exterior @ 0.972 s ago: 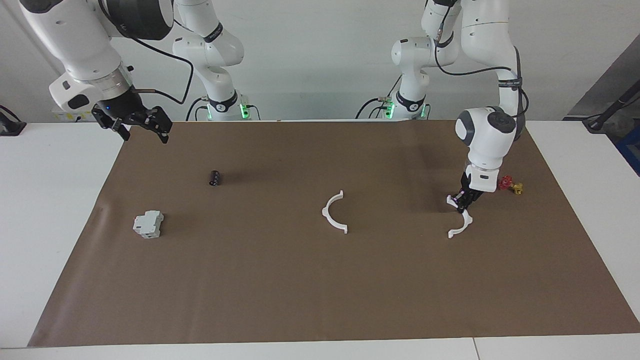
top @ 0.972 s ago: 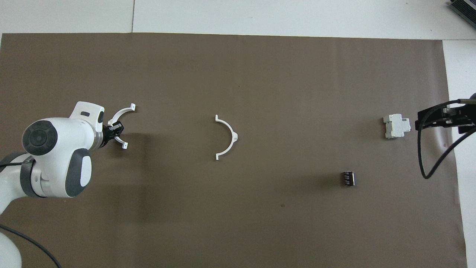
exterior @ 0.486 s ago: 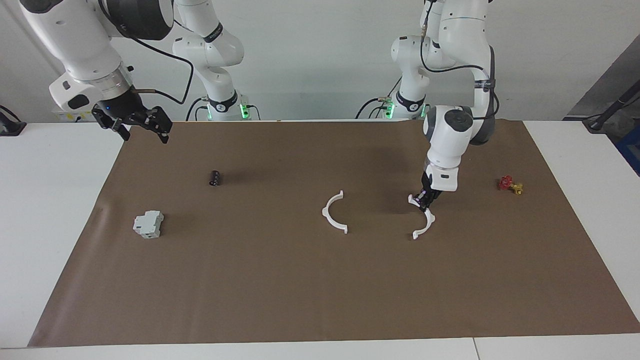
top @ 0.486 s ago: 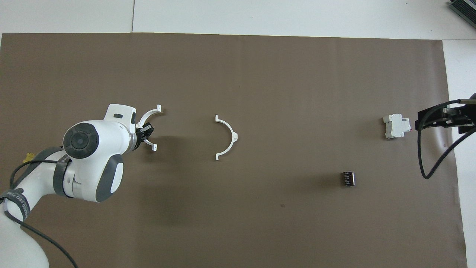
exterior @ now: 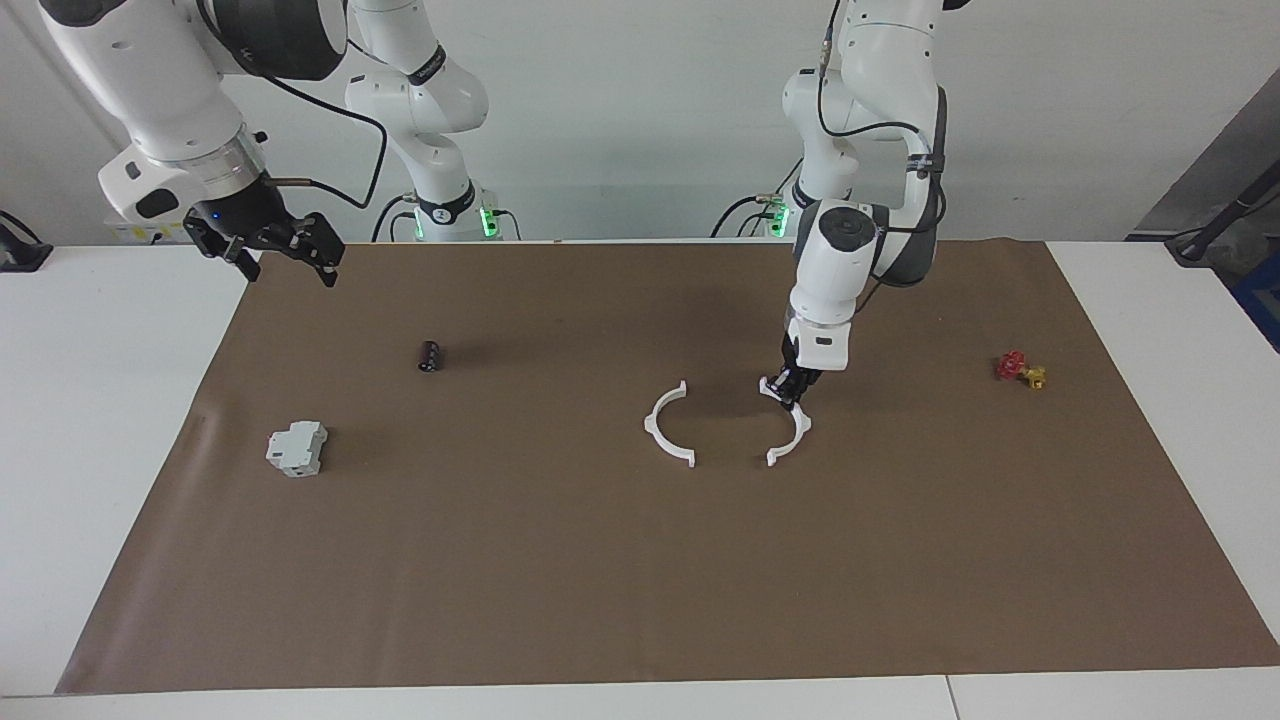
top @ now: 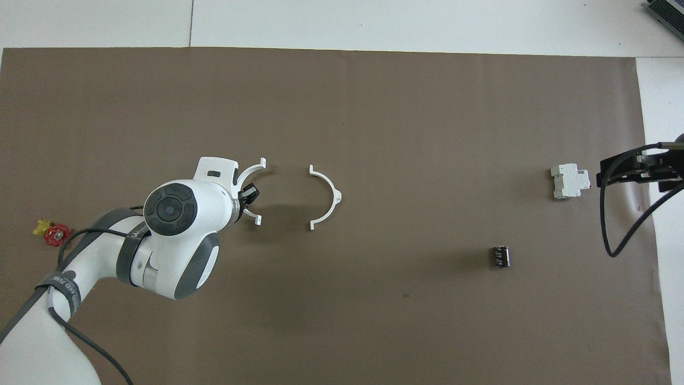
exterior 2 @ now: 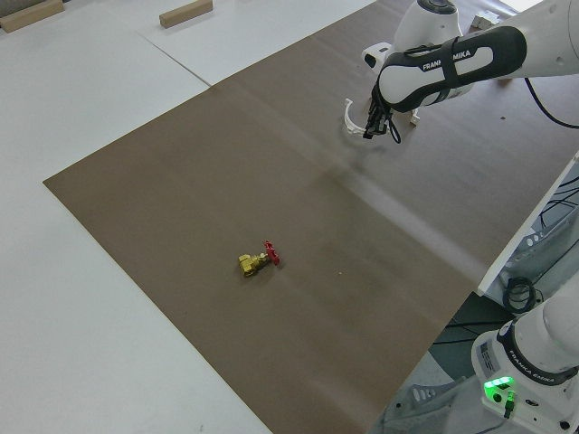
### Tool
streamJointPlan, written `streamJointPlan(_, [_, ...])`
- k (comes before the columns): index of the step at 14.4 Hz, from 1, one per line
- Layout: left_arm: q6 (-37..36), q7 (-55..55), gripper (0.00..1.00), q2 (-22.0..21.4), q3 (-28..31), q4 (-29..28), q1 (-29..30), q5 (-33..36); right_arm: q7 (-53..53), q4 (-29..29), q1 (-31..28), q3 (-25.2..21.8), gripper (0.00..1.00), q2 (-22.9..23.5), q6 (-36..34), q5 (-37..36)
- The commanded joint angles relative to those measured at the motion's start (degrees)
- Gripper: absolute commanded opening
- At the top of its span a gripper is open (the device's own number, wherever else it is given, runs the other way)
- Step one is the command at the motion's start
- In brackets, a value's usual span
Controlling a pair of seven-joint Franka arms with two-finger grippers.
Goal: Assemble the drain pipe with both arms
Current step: 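Carry the half-ring with the left gripper toward the placed half-ring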
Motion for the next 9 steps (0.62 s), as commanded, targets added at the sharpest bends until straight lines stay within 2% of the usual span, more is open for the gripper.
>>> streamJointPlan(1, [-2.1,-4.9,0.00,-1.0,0.9,0.6,-2.8,2.7,0.5,-1.5,-0.4,0.3,1.00,-1.5,-0.4,0.7])
streamJointPlan(4, [-2.4,-5.7,0.00,-0.2,0.6,3.1,-3.3,2.8,0.6,-1.5,-0.4,0.3,1.00,-1.5,-0.4,0.6])
streamJointPlan(9, [-1.5,-5.8,0.00,2.1,0.7,3.7,-4.0,3.1,0.5,-1.5,-0.4,0.3,1.00,-1.5,-0.4,0.6])
